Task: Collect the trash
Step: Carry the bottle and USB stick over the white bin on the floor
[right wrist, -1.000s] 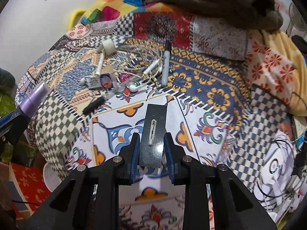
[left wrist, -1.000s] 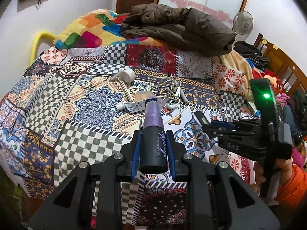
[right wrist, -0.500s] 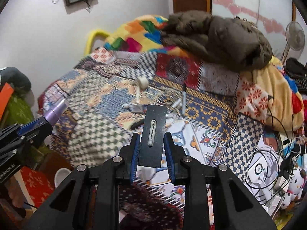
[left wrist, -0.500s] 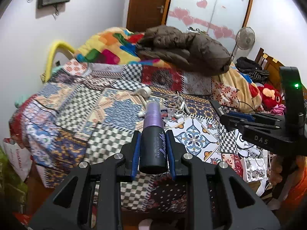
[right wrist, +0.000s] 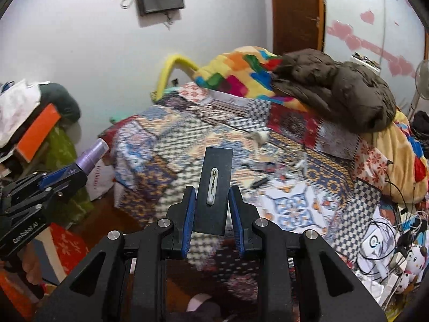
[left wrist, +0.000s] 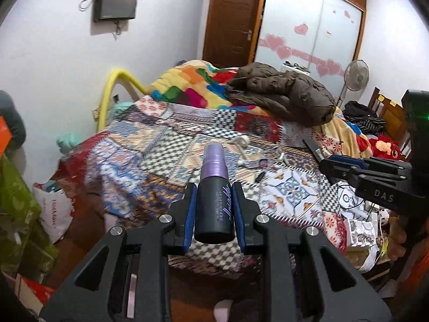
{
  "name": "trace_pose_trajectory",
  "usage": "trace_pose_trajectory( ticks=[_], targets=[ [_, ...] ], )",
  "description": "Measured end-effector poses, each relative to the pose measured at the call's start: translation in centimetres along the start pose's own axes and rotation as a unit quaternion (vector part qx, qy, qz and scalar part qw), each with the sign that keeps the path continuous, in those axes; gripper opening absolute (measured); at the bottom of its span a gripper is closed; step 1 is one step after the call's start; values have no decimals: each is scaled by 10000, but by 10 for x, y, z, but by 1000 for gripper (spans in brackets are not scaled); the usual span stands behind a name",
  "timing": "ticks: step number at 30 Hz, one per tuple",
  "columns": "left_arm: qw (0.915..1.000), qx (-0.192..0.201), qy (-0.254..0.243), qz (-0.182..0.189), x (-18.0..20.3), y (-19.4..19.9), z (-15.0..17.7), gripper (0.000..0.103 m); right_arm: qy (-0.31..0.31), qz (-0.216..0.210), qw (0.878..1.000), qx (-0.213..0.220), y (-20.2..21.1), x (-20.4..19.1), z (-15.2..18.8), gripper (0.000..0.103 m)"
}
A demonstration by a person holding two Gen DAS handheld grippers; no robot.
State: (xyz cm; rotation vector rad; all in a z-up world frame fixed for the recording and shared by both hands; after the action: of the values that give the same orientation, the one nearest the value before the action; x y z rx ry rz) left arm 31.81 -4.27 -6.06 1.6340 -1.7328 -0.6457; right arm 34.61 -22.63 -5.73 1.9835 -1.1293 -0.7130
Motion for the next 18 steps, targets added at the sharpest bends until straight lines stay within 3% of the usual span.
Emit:
trace_pose_trajectory(
  ticks=[9,18],
  targets=[
    [9988,1,368,-318,-62,44,47,25,510,-412,9978,20,4,-86,16,23],
    [9944,-104,853,-623,-126,73,100,25,1188,-688,9901,-284,-18,-165,41,23]
  ],
)
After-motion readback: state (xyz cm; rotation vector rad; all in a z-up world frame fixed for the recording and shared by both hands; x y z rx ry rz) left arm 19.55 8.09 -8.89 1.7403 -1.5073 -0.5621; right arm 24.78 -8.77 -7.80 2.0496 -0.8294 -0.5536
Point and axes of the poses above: each gripper's, at about its wrist camera, not at the fingertips, and y roughly against the way its jaws point, x to its right, z to its underside, the point moved 1 cm from there along -y, roughly the way its jaws point, and after that the axes turned 9 degrees about -x, right-handed, at the moved point
